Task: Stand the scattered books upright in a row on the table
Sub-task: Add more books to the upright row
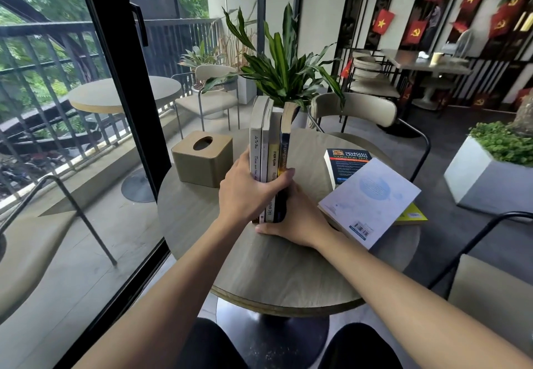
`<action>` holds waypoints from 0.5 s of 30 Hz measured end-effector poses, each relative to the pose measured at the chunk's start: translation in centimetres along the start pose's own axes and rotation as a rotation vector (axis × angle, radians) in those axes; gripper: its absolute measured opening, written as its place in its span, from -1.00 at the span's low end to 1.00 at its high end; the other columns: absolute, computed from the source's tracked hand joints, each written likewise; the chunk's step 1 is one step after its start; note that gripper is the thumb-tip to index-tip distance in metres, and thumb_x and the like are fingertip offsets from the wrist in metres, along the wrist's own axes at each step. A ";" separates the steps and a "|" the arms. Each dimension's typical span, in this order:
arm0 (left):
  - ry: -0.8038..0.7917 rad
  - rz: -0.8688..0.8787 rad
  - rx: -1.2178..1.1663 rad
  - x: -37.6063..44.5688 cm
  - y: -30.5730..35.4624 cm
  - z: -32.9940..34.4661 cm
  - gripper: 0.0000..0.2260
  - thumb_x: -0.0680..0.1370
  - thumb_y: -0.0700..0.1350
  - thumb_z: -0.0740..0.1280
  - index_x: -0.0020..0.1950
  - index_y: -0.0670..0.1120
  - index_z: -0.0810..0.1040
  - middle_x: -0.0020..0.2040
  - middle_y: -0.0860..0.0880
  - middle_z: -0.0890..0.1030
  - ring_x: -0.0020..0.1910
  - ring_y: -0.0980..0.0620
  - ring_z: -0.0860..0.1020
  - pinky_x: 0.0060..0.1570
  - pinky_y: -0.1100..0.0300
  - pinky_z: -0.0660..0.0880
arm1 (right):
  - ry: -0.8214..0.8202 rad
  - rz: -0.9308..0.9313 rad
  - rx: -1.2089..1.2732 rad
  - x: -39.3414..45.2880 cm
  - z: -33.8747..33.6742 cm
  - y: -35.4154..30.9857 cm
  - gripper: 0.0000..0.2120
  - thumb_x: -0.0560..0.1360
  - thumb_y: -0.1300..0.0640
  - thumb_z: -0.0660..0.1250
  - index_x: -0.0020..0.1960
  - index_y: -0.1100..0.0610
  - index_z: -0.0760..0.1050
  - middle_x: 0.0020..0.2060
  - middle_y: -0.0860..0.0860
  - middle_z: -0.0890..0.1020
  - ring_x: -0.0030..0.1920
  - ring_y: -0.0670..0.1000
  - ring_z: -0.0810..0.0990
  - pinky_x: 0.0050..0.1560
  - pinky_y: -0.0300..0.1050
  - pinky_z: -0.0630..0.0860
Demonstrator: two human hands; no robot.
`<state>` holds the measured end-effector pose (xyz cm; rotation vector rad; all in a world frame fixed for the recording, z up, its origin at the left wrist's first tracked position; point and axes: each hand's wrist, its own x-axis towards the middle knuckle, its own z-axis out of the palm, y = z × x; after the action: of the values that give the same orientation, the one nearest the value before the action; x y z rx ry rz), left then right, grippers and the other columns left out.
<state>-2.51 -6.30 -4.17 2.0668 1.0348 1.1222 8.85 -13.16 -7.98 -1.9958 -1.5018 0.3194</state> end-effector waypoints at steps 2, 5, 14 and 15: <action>-0.007 0.003 0.000 -0.1 0.0 -0.1 -0.44 0.33 0.44 0.38 0.18 0.12 0.52 -0.01 0.14 0.62 -0.01 0.08 0.60 -0.02 0.03 0.59 | -0.008 0.010 0.003 -0.7 -0.4 -0.1 0.13 0.11 -0.29 0.56 0.52 -0.12 0.05 0.31 -0.10 0.47 0.26 -0.02 0.52 0.18 0.06 0.57; -0.015 0.006 0.011 -0.2 0.1 -0.2 -0.40 0.33 0.45 0.33 0.19 0.08 0.52 -0.03 0.15 0.61 -0.05 0.09 0.59 -0.16 0.20 0.50 | -0.010 0.000 -0.049 -2.1 -1.5 -0.2 0.06 0.21 -0.17 0.58 0.53 -0.10 0.05 0.34 -0.06 0.48 0.28 0.03 0.53 0.19 0.07 0.57; -0.059 -0.008 0.020 -0.4 0.2 -0.3 -0.20 0.29 0.56 0.22 0.32 0.03 0.45 0.05 0.09 0.61 0.00 0.01 0.61 -0.03 -0.01 0.64 | 0.259 -0.087 -0.380 -5.7 -5.2 1.2 -0.42 0.55 -0.05 0.36 0.49 0.16 0.35 0.43 0.08 0.44 0.43 0.09 0.36 0.39 0.00 0.36; -0.063 -0.010 0.021 -0.4 0.3 -0.4 -0.18 0.28 0.56 0.22 0.33 0.03 0.45 0.07 0.07 0.62 0.01 0.00 0.62 -0.03 0.00 0.64 | 0.318 -0.123 -0.357 -5.9 -5.3 1.6 -0.47 0.54 -0.02 0.37 0.43 0.18 0.42 0.37 0.09 0.50 0.38 0.09 0.41 0.36 0.02 0.42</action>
<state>-2.86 -6.75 -3.95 2.0972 1.0293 1.0385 11.00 -20.62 -5.80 -2.0856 -1.5414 -0.3264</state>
